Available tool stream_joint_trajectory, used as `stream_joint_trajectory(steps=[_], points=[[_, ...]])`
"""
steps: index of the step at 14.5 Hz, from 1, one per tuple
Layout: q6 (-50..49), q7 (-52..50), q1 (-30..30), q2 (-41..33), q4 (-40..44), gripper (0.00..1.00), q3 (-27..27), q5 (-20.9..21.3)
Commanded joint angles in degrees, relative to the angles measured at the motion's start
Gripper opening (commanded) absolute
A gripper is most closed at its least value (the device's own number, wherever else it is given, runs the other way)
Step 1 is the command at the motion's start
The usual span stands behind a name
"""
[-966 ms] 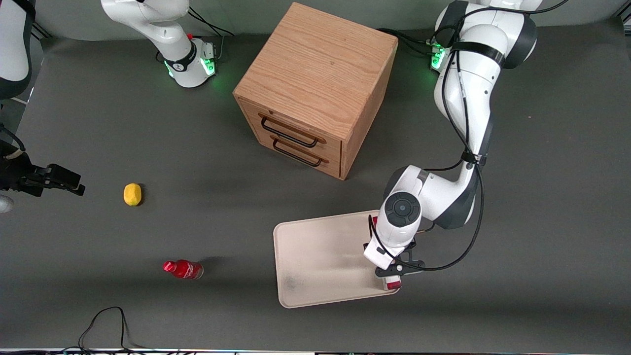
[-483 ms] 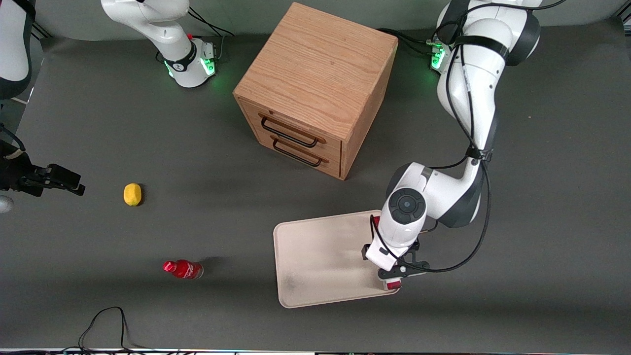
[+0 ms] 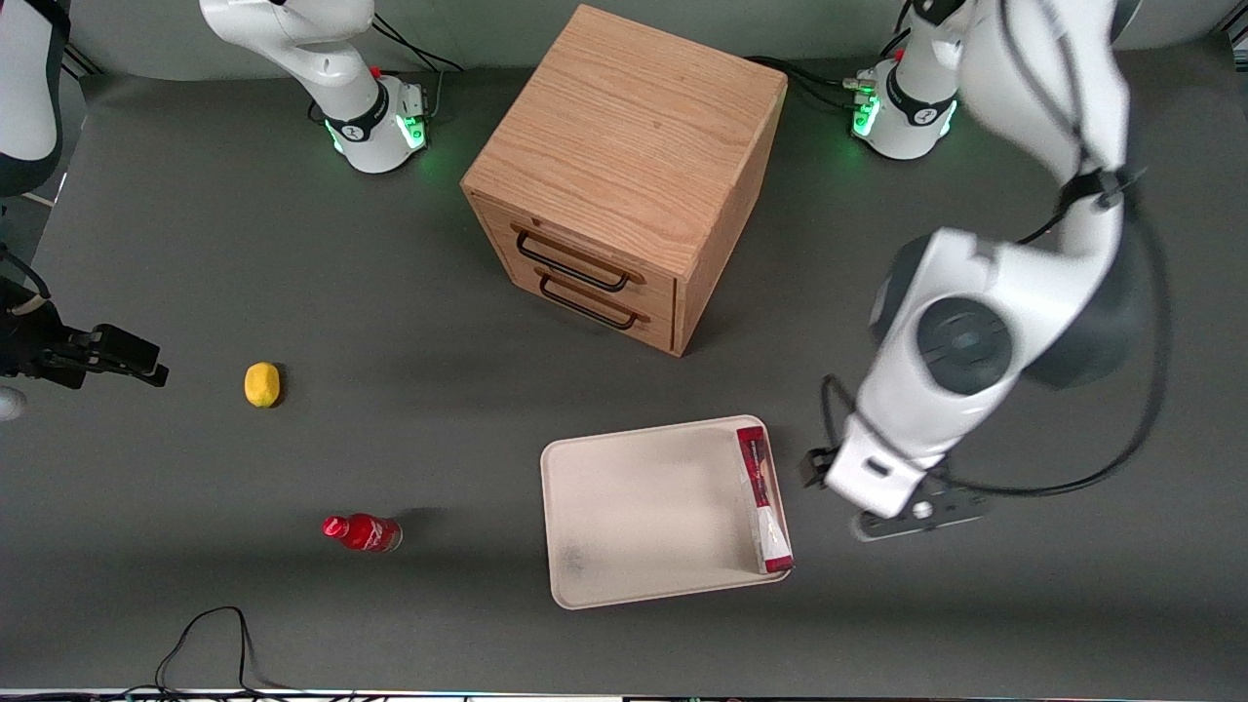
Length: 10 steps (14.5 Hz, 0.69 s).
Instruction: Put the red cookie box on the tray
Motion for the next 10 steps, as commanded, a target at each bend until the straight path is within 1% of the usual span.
stream_joint_trajectory(steps=[1,3,5,7,10], points=[[-5.8,10.9,5.4,-8.1,-4.0,1.0,-0.4,-2.6],[-6.6,20.2,9.3,-13.7,-8.6,1.0,-0.4,-3.6],[-5.4,26.2,12.8,-19.1,-13.9,1.0,-0.4,-4.3],[-2.2,28.1,15.0,-23.7,-19.1,1.0,-0.4,-4.0],[3.7,28.1,15.3,-30.0,-28.7,1.0,0.0,-3.8]])
